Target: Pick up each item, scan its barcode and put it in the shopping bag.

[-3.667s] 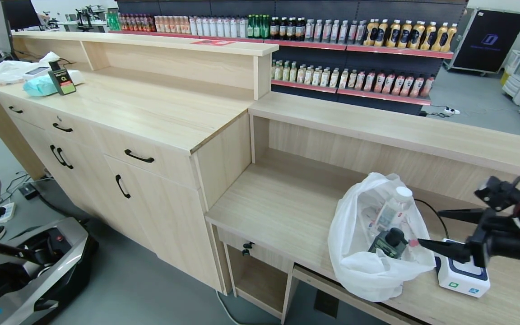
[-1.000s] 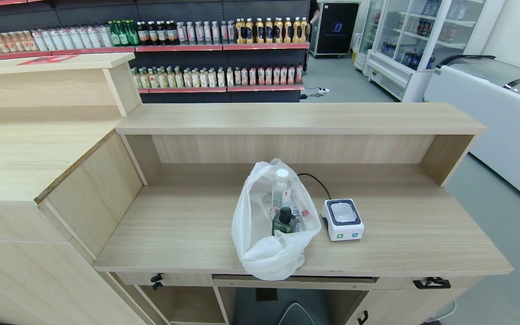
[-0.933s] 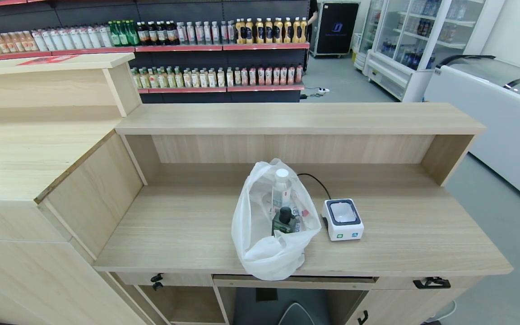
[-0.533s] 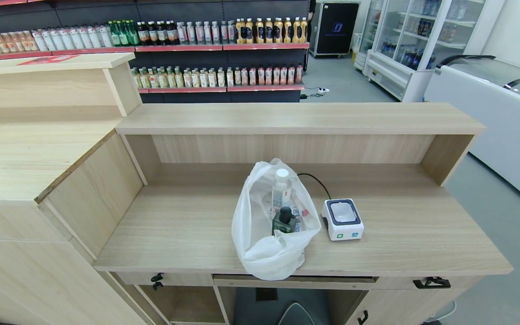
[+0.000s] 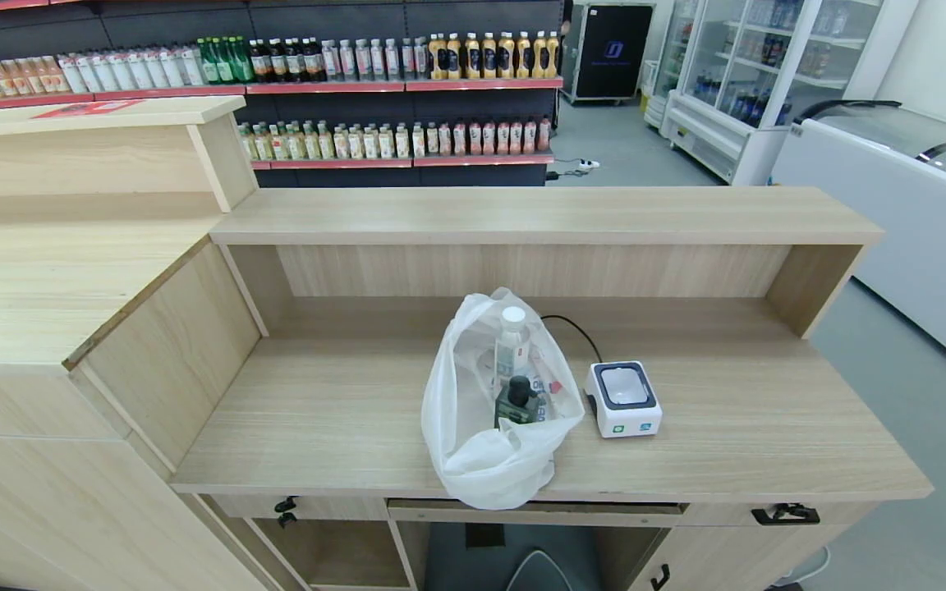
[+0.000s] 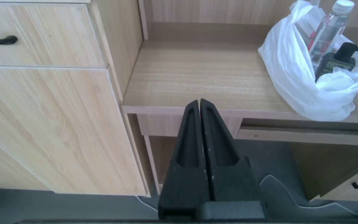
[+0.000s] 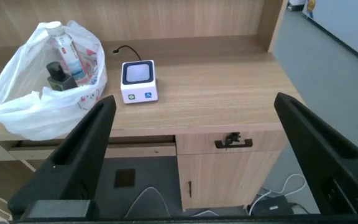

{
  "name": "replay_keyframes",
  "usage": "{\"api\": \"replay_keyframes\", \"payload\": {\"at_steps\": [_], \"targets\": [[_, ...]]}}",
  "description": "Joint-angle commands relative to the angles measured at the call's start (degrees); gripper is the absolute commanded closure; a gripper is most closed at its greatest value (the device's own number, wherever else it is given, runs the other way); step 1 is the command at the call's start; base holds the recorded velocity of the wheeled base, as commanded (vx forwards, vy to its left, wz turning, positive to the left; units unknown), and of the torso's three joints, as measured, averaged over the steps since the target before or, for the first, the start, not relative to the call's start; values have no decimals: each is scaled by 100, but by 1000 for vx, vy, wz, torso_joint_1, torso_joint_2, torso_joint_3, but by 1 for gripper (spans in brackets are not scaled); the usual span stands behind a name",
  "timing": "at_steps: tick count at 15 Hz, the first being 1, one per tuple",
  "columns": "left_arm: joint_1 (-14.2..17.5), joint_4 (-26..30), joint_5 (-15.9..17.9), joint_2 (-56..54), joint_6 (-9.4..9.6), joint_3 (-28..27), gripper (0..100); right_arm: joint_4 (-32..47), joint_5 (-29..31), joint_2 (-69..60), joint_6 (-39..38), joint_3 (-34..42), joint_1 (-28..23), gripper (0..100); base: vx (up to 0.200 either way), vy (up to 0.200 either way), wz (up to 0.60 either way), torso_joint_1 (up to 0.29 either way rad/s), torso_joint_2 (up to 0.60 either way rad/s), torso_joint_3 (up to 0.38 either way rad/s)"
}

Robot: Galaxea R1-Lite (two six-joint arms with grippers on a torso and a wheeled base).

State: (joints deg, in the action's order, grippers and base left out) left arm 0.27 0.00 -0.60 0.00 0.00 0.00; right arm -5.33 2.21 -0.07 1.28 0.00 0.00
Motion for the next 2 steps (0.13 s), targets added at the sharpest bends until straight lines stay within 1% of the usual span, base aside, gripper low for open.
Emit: {"api": "replay_keyframes", "payload": {"at_steps": [1, 2], "targets": [[0, 0, -2, 0, 0, 0, 100, -3, 8, 16, -14, 0, 0, 0, 0, 0, 0, 0, 0, 0], [0, 0, -2, 0, 0, 0, 100, -3, 8, 16, -58, 0, 0, 0, 0, 0, 0, 0, 0, 0]]}}
